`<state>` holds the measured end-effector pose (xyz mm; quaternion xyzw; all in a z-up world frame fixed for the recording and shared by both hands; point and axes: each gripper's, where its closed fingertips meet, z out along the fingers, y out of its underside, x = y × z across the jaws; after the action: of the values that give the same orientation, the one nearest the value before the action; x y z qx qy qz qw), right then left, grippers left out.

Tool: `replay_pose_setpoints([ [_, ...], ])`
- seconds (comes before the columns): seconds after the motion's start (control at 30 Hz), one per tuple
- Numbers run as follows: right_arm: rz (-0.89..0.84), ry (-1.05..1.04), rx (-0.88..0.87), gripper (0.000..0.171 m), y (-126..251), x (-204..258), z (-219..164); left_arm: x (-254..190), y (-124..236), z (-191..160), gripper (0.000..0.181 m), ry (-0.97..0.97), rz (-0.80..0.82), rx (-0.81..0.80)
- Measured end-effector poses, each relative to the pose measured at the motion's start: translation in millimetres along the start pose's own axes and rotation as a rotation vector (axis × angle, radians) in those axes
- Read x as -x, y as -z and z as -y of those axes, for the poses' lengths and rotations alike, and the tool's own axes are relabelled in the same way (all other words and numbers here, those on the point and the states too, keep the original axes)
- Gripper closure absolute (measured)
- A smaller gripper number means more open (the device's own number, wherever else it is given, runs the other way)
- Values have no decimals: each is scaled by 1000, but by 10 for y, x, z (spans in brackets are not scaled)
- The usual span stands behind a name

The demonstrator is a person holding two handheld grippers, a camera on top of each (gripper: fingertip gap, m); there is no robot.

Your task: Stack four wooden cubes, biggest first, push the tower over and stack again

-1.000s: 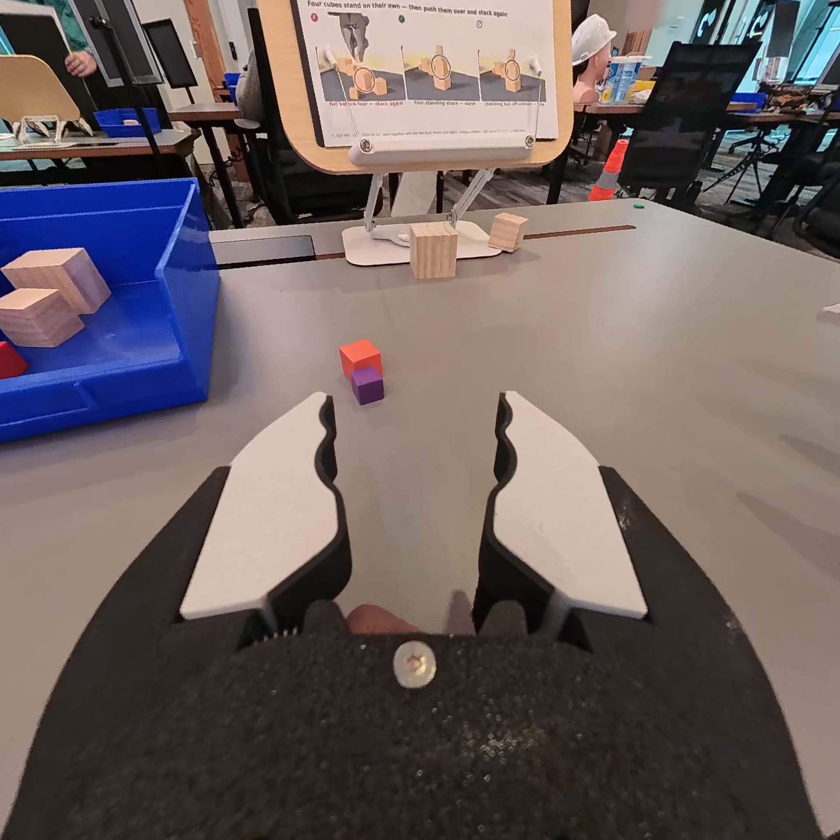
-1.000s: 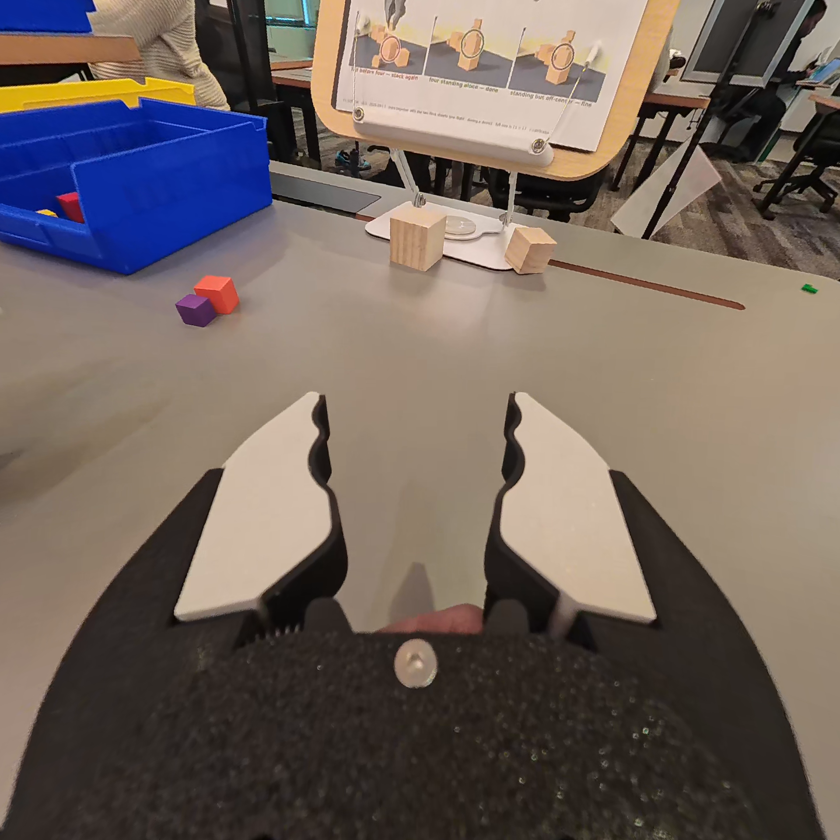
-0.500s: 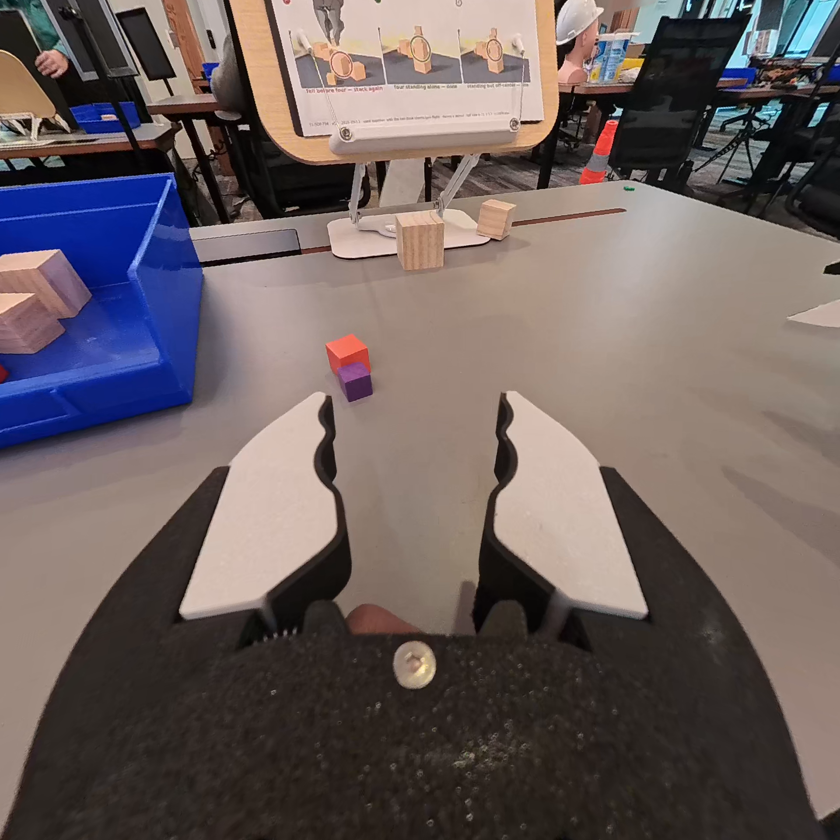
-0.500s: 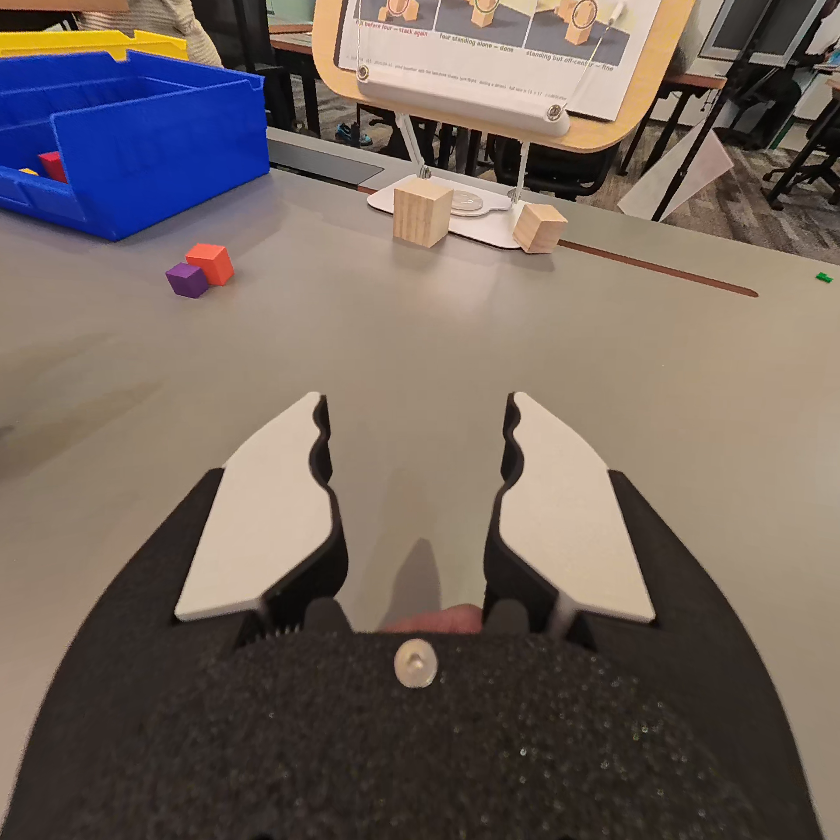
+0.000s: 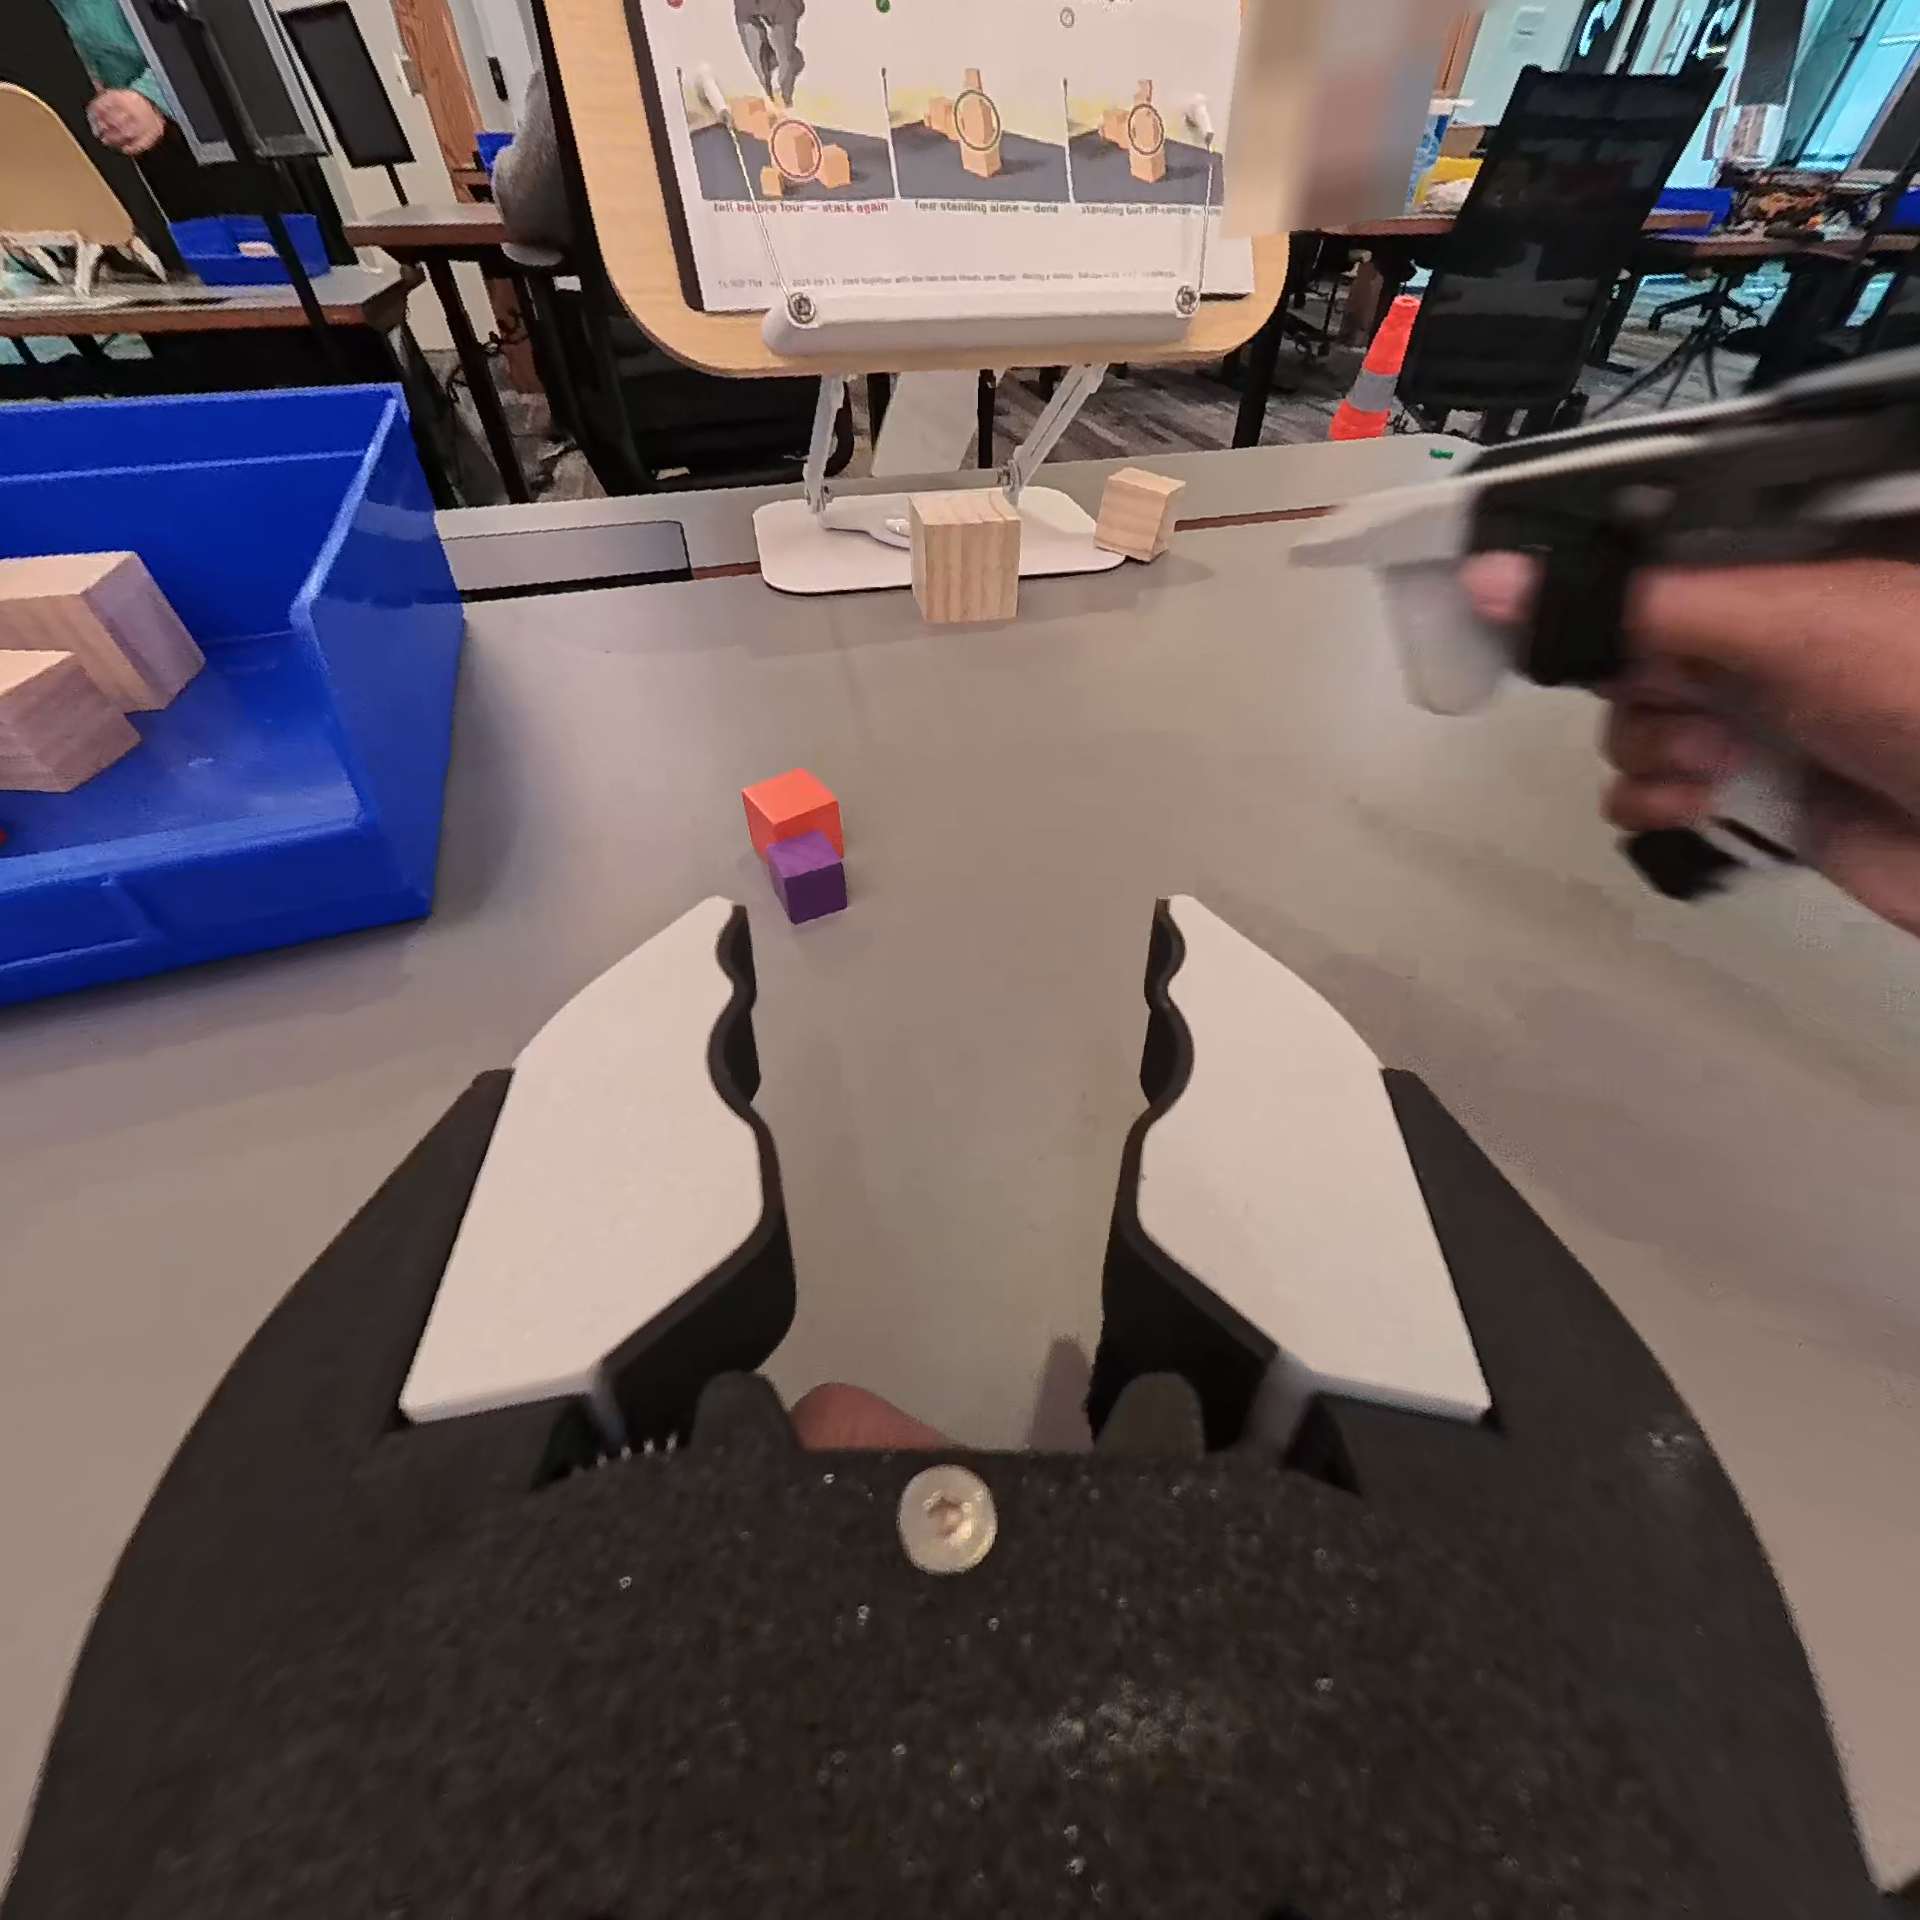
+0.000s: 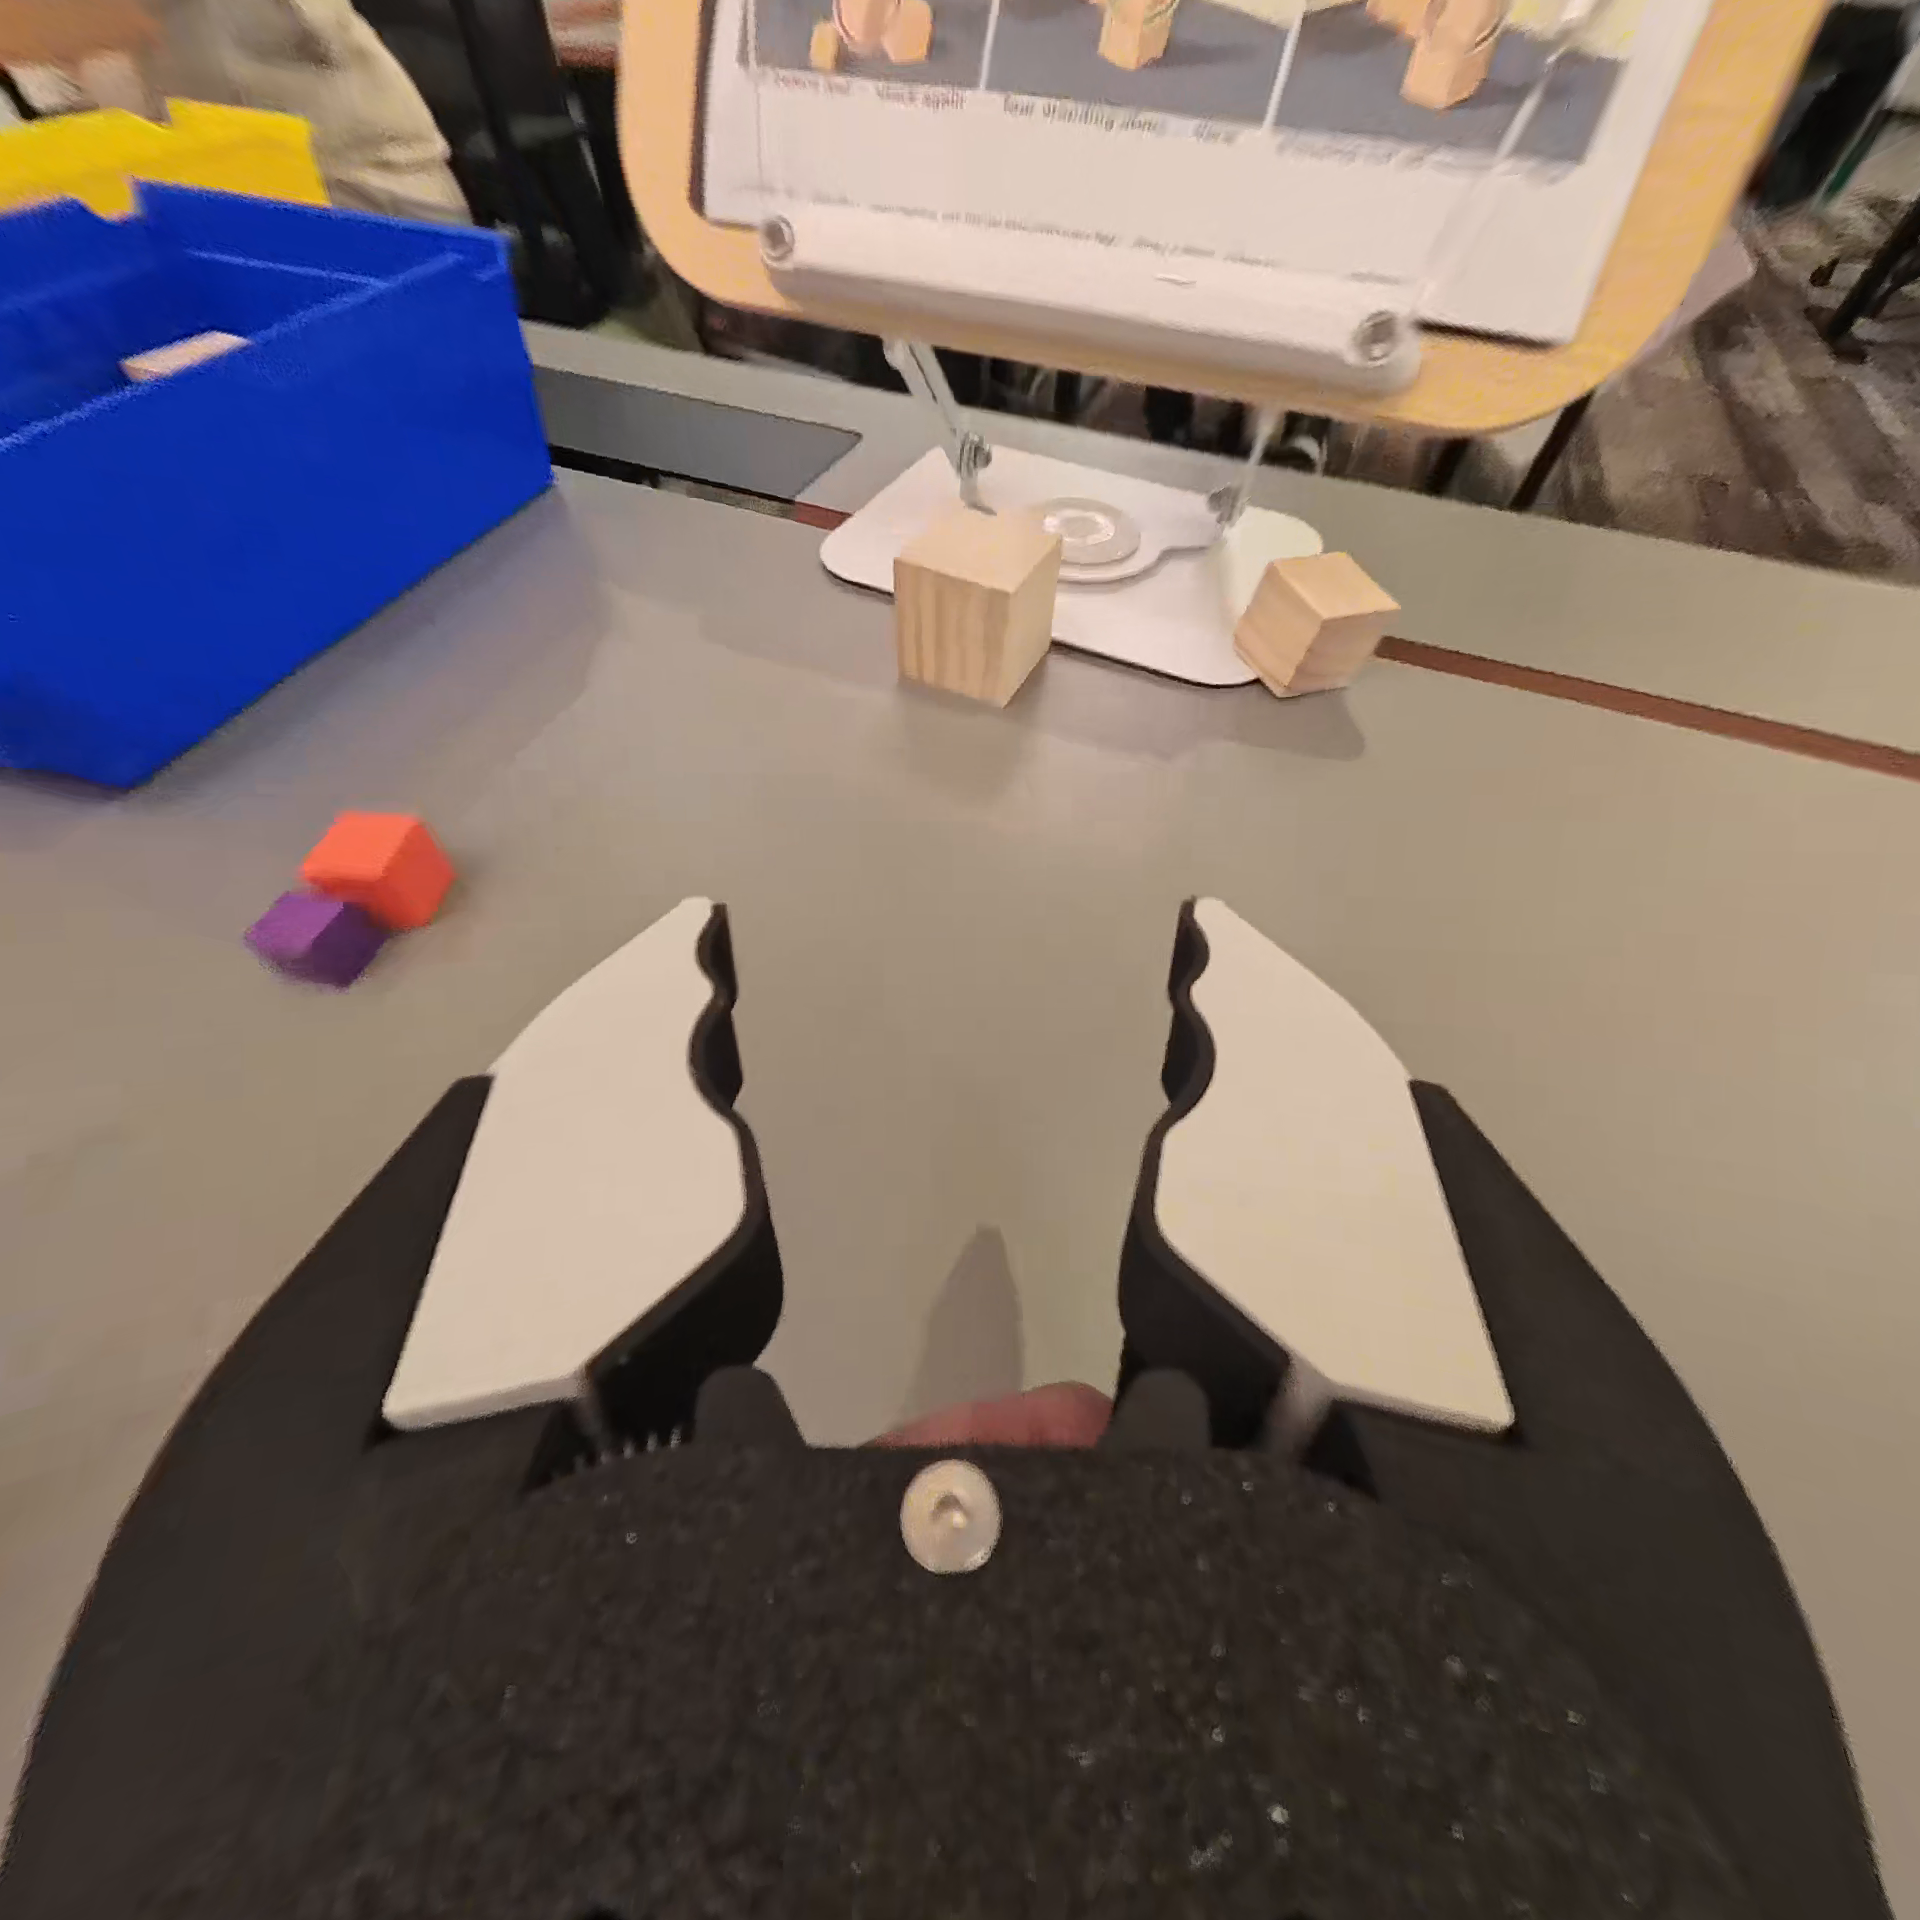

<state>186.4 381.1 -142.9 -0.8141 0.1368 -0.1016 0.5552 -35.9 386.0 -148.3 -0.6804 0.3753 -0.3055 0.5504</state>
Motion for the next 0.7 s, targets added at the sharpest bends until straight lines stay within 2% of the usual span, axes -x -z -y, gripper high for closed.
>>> replay_pose_setpoints([
  [0.2,-151,-85,122,88,-1160,13,233,16,44,52,112,-38,16,-48],
  [0.33,-259,-161,277,87,-1710,-95,99,55,96,64,113,-34,14,-62],
  [0.47,-347,-129,353,86,-2011,-154,65,22,119,63,113,-24,-11,-66],
  [0.5,-342,-152,345,78,-2071,-111,99,10,121,68,114,-33,-13,-71],
  [0.57,-375,-146,360,85,-2148,-58,137,-13,115,72,114,-42,-21,-74],
  [0.7,-423,-213,375,85,-2218,-13,146,-54,99,73,114,-25,-54,-72],
])
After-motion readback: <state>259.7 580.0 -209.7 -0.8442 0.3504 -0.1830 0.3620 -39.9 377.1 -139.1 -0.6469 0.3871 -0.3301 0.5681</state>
